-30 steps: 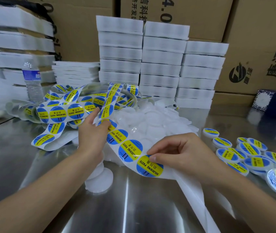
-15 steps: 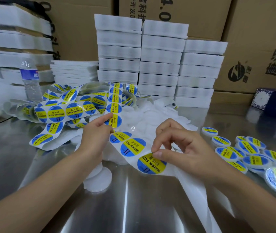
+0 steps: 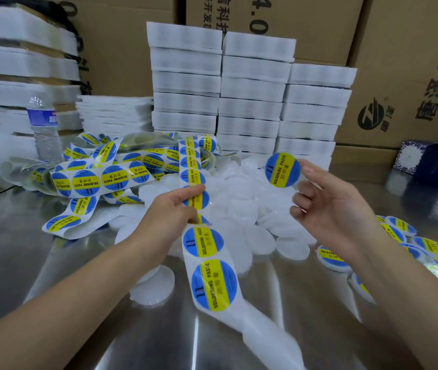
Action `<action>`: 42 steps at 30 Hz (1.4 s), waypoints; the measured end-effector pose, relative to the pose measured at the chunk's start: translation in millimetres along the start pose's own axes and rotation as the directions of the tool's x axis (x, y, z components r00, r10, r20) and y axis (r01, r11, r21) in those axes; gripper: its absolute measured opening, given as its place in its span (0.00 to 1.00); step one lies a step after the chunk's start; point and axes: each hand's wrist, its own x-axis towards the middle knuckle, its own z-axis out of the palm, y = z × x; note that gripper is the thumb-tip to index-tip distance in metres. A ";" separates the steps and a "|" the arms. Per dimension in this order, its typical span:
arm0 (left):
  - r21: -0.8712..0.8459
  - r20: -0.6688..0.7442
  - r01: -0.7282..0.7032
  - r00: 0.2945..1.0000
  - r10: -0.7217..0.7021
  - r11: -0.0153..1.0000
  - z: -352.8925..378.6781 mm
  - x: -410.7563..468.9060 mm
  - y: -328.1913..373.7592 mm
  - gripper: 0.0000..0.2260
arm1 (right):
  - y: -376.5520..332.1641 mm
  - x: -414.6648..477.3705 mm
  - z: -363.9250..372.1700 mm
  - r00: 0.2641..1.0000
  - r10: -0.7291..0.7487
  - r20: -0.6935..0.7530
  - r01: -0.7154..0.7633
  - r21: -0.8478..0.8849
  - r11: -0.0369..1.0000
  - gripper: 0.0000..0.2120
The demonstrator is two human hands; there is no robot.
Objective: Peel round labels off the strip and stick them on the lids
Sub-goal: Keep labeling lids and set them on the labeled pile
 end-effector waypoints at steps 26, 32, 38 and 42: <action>-0.117 0.283 -0.129 0.946 0.158 0.985 5.5 -15.7 4.2 0.17 | 39.5 18.9 -36.9 0.993 -0.063 -0.101 -0.087 -0.975 0.202 0.50; -0.010 0.475 -0.190 0.863 0.172 0.982 6.6 -25.2 4.4 0.22 | 42.0 18.7 -36.6 0.992 -0.083 -0.098 -0.086 -0.986 0.143 0.50; 0.179 0.279 -0.084 0.960 0.031 0.980 9.7 -12.3 -4.4 0.20 | 40.5 16.9 -34.8 0.990 -0.103 -0.095 -0.082 -0.989 0.120 0.48; 0.105 0.156 0.066 0.984 -0.082 0.992 8.4 -5.1 -10.4 0.15 | 35.0 15.3 -33.4 0.986 -0.139 -0.091 -0.074 -0.989 0.126 0.45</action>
